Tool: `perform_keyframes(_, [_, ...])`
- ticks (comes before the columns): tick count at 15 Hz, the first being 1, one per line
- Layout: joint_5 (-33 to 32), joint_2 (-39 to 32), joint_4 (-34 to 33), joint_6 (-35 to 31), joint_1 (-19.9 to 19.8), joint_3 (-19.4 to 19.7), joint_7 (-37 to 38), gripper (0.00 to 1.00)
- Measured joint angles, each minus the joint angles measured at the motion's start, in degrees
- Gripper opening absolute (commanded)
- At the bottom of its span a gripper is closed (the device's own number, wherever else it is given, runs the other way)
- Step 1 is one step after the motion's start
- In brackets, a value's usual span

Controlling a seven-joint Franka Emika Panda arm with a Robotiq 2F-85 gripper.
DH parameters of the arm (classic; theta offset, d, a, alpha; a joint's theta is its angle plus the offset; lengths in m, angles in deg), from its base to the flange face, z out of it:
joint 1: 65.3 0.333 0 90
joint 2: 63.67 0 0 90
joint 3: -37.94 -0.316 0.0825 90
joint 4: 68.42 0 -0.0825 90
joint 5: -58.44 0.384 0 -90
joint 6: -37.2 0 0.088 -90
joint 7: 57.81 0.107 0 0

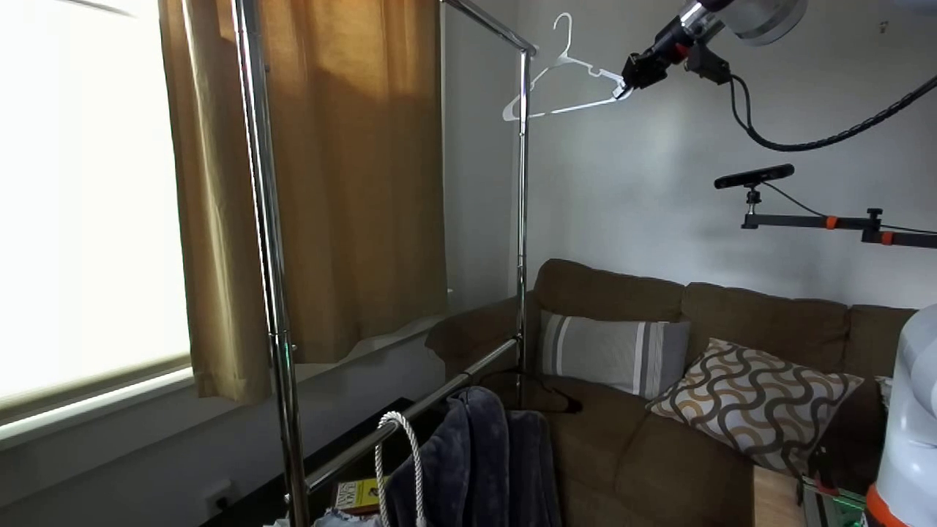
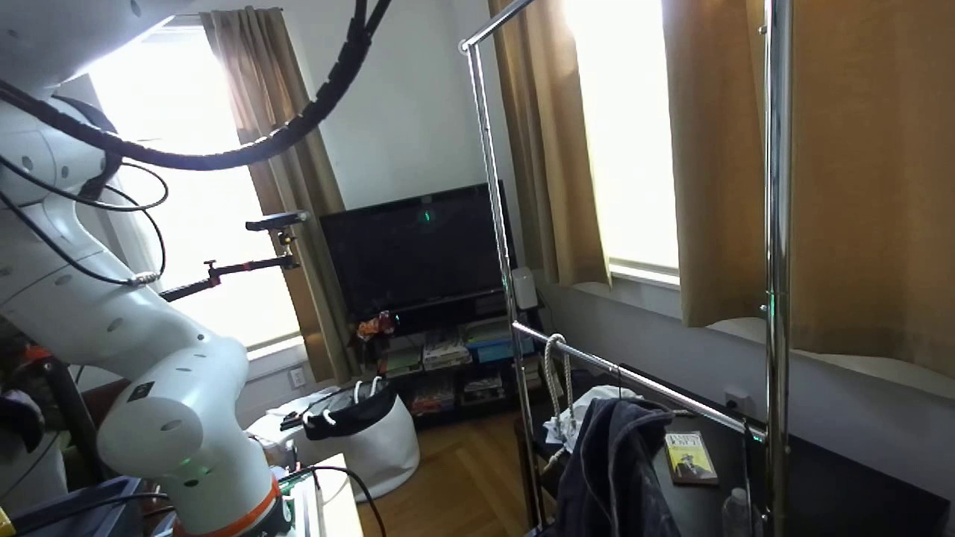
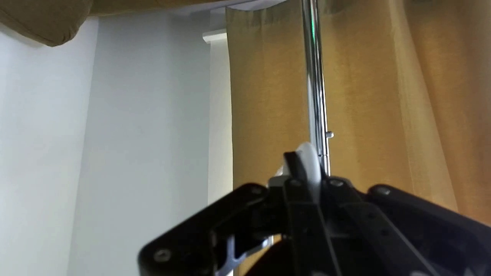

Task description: Remove the hanger from the top left of the clothes hanging rail to the right side of the top clothes hanging rail

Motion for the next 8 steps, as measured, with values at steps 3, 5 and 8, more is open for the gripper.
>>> perform_keyframes(3, [-1.7, -1.7, -1.2, 0.0, 0.0, -1.5, 0.0, 0.01])
perform_keyframes(5, [-2.4, -2.8, -2.0, 0.0, 0.0, -2.1, 0.0, 0.01])
perform_keyframes(8, [-2.5, -4.7, -3.1, 0.0, 0.0, -2.4, 0.0, 0.01])
